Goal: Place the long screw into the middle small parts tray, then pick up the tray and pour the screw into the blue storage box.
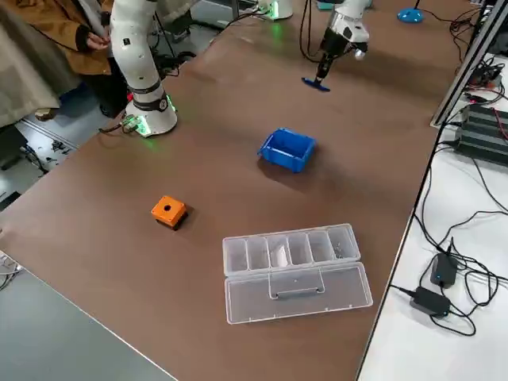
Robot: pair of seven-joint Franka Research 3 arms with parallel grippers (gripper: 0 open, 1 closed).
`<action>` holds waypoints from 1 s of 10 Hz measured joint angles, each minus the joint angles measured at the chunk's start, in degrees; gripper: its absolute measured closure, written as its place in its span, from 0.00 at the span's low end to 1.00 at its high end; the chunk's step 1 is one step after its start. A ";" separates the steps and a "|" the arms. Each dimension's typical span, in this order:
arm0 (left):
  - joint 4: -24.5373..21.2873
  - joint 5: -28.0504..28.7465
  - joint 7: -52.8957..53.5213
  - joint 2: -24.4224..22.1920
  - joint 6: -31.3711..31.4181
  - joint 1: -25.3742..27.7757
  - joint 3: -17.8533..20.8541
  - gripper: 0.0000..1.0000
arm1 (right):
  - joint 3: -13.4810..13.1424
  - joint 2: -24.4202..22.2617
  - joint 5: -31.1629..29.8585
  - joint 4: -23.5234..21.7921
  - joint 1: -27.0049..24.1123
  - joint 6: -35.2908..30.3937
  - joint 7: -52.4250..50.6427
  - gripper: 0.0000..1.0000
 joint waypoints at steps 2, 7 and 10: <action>0.00 0.00 0.00 0.03 0.00 0.00 0.00 0.00 | 1.73 4.82 12.39 5.39 -0.08 2.15 3.14 0.98; 0.04 0.00 0.00 0.06 0.00 0.00 0.00 0.00 | 13.35 18.18 18.13 15.12 -2.74 21.41 13.14 0.98; 0.06 0.00 0.00 0.07 0.00 0.02 0.02 0.00 | 16.85 25.64 18.26 21.09 -4.41 25.17 13.31 0.98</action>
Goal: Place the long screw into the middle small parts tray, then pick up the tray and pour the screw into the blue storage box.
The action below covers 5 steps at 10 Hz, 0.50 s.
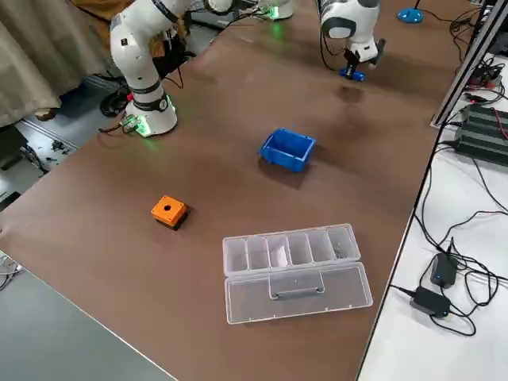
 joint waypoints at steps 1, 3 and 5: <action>0.00 0.00 0.00 0.00 0.00 0.03 0.02 0.00 | 0.11 0.76 0.00 0.44 0.01 -0.02 -0.34 0.98; 0.00 0.00 0.00 0.00 0.00 0.02 -0.02 0.00 | 0.47 1.67 -0.01 0.53 0.06 -0.03 -0.46 0.98; 0.00 0.00 0.00 0.01 0.00 0.02 -0.02 0.00 | 0.65 2.45 -0.01 0.60 0.13 0.45 -0.47 0.96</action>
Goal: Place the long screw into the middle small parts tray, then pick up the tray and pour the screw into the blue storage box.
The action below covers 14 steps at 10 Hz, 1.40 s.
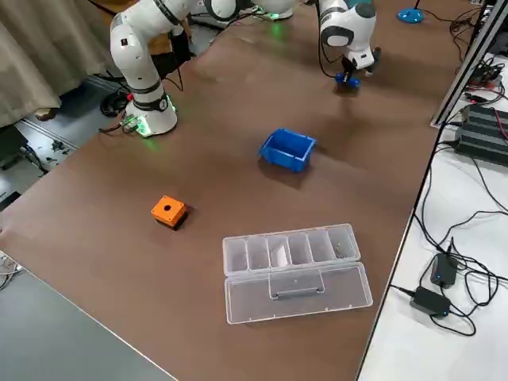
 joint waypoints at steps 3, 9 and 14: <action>0.00 0.00 0.00 0.00 0.00 0.00 0.01 0.00 | 0.04 1.21 -0.62 0.16 0.12 1.12 -0.07 0.85; 0.02 0.00 0.00 0.00 0.00 -0.01 -0.01 0.00 | -1.28 -5.42 -10.49 3.07 -5.93 -11.69 -5.53 0.00; 0.03 0.00 0.00 0.02 0.00 0.05 0.04 0.00 | -11.87 -16.04 -12.08 -1.98 -9.68 -18.26 -10.60 0.00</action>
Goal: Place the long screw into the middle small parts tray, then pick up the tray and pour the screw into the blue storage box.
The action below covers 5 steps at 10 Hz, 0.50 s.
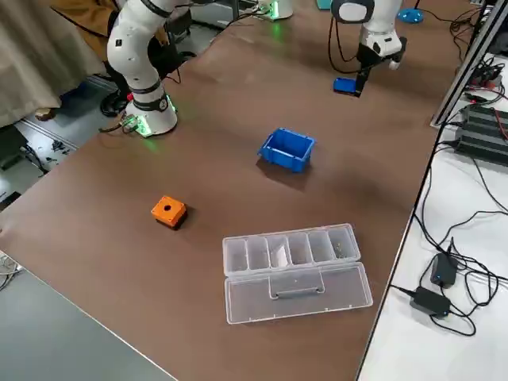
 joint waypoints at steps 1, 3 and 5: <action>0.00 0.00 0.00 0.03 0.00 0.01 0.01 0.00 | -2.04 -2.48 -2.73 -0.15 -0.30 -1.65 -1.13 0.00; -0.01 0.00 0.00 0.41 -0.02 0.07 0.05 0.00 | -2.45 -9.12 -9.18 -1.05 -1.92 -7.02 -1.76 0.00; 0.00 0.00 0.00 0.64 -0.02 0.10 0.05 0.00 | 2.64 -15.45 -12.69 -2.29 -7.89 -11.10 -2.75 0.00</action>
